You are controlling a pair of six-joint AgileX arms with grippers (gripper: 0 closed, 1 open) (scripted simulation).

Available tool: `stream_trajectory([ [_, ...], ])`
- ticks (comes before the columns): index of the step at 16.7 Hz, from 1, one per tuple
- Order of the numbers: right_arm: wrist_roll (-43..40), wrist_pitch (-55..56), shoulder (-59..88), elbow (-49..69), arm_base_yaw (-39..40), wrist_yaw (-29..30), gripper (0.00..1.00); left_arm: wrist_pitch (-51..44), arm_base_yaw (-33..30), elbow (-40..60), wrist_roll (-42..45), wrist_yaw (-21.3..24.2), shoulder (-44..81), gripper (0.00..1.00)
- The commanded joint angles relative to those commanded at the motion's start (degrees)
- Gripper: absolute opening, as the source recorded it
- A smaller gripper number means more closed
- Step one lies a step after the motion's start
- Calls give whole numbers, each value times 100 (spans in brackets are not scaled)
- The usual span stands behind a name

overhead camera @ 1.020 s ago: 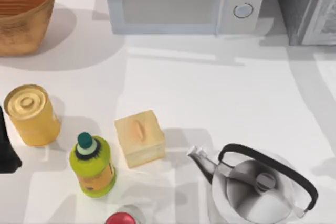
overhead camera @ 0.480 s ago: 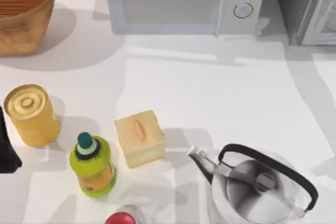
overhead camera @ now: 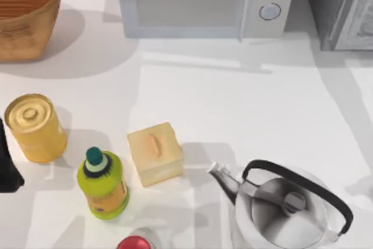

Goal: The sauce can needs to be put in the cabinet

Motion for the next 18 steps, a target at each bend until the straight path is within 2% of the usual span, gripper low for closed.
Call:
stream_trajectory([
  [18,11,364,2118,1793,-358,-334,0,0,0,0,0,0,0,100],
])
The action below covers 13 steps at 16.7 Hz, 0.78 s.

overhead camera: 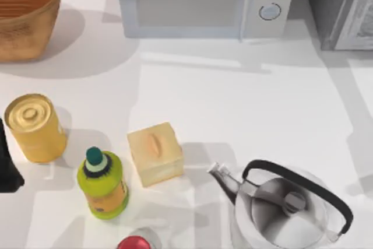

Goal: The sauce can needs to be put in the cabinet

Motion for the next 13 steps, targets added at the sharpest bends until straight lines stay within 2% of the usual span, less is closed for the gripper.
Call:
stream_trajectory([
  [4,0,0,0,0,0,0,0,0,0,0,0,0,0,100],
  [13,0,0,0,0,0,0,68,0,0,0,0,0,0,100],
])
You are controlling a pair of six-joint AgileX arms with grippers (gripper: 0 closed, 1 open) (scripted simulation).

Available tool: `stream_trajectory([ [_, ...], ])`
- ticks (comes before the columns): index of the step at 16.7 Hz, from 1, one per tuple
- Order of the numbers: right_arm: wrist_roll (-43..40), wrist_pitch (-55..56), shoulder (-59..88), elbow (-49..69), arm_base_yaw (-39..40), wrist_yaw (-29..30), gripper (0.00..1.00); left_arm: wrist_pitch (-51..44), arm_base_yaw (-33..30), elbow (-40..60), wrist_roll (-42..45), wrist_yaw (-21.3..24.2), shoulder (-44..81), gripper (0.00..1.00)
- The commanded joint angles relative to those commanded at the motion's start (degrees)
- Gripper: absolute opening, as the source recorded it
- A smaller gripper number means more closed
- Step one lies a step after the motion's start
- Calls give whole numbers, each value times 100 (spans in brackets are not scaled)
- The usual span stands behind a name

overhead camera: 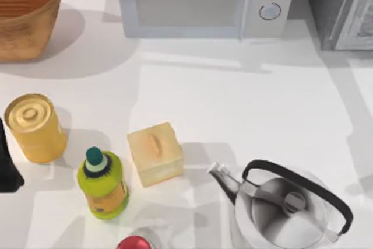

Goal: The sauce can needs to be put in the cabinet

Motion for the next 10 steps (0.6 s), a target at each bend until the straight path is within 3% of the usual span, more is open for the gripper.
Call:
stream_trajectory([
  [4,0,0,0,0,0,0,98,0,0,0,0,0,0,100],
  [10,0,0,0,0,0,0,100,0,0,0,0,0,0,100],
])
